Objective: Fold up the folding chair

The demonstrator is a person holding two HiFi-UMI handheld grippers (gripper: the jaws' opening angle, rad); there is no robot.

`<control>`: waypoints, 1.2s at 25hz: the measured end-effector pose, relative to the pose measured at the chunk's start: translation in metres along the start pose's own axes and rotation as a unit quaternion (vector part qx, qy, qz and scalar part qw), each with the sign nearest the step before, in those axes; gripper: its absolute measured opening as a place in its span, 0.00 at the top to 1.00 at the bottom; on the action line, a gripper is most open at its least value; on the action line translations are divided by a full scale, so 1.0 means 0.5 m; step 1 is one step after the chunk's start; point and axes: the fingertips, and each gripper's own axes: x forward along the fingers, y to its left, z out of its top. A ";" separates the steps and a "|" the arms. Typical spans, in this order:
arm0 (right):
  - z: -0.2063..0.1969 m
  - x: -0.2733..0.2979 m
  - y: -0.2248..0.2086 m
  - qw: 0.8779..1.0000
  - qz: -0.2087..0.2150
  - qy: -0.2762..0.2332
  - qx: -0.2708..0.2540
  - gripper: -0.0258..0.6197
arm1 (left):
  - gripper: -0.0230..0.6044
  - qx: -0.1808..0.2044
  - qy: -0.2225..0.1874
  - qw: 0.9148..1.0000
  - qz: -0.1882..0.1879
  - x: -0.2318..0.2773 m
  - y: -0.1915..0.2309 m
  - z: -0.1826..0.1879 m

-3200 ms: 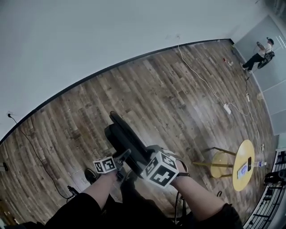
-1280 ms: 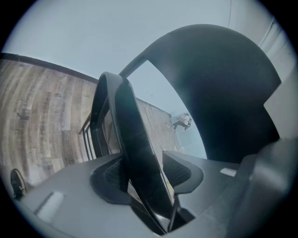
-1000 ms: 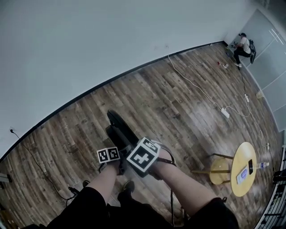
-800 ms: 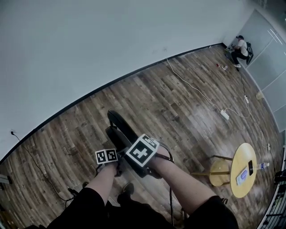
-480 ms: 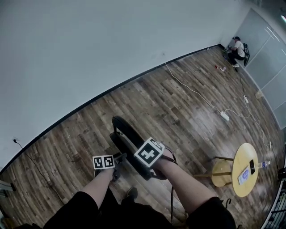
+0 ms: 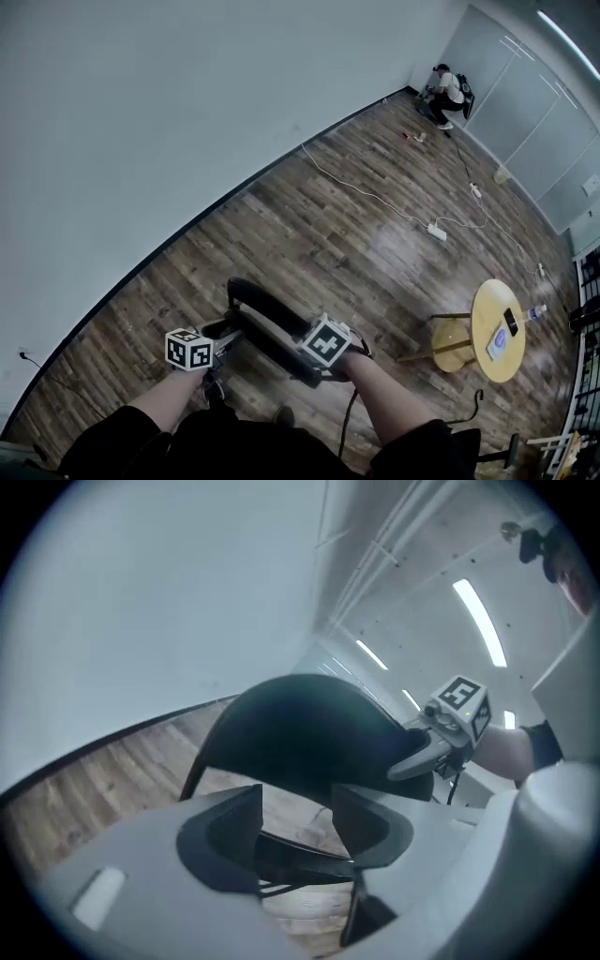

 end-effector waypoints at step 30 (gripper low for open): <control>-0.015 -0.024 -0.052 1.000 -0.009 -0.003 0.004 0.86 | 0.65 0.697 0.294 0.625 -0.193 0.158 -0.122 0.141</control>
